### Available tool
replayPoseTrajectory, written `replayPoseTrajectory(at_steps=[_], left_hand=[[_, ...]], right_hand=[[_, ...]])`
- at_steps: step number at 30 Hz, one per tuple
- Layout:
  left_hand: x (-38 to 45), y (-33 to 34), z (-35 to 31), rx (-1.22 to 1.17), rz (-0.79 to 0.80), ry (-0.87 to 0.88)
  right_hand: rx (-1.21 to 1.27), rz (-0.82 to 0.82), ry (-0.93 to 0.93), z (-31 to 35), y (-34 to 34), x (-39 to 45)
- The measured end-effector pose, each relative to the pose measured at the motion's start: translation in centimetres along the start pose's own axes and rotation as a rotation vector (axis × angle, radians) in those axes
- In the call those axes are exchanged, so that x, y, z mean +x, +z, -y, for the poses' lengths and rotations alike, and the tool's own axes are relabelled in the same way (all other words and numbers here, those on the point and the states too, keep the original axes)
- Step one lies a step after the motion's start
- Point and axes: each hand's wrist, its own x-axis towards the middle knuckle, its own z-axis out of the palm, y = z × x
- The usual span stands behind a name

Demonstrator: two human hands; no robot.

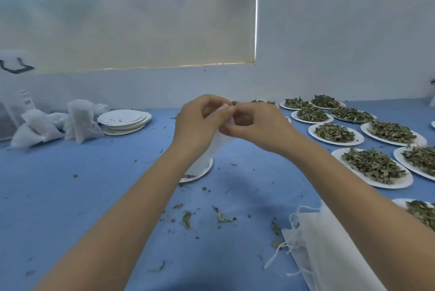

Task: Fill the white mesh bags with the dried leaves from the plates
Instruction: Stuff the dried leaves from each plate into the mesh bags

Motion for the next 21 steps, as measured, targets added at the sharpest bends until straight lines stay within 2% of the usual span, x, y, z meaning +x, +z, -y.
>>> replayPoseTrajectory(at_steps=[2, 5, 10, 13, 16, 18, 21], left_hand=[[0.7, -0.7, 0.3, 0.017, 0.028, 0.007], [1.5, -2.0, 0.7, 0.042, 0.047, 0.034], [2.6, -4.5, 1.5, 0.045, 0.024, 0.06], [2.7, -5.5, 2.2, 0.048, -0.046, 0.053], [2.3, -6.6, 3.3, 0.372, -0.185, 0.213], [1.7, -7.1, 4.1, 0.516, -0.129, 0.326], [0.8, -6.8, 5.2, 0.611, 0.093, 0.342]], right_hand=[[0.027, 0.088, 0.027, 0.3, 0.4, 1.2], [0.061, 0.083, 0.019, 0.5, 1.4, 2.6], [0.284, 0.168, 0.046, 0.9, 3.5, 4.6], [0.577, 0.362, 0.125, 1.0, 4.7, 5.6], [0.911, 0.573, 0.181, 0.5, 5.4, 6.2], [1.082, 0.599, 0.229, 0.1, 6.0, 6.4], [1.238, 0.626, 0.24, -0.2, 7.1, 6.3]])
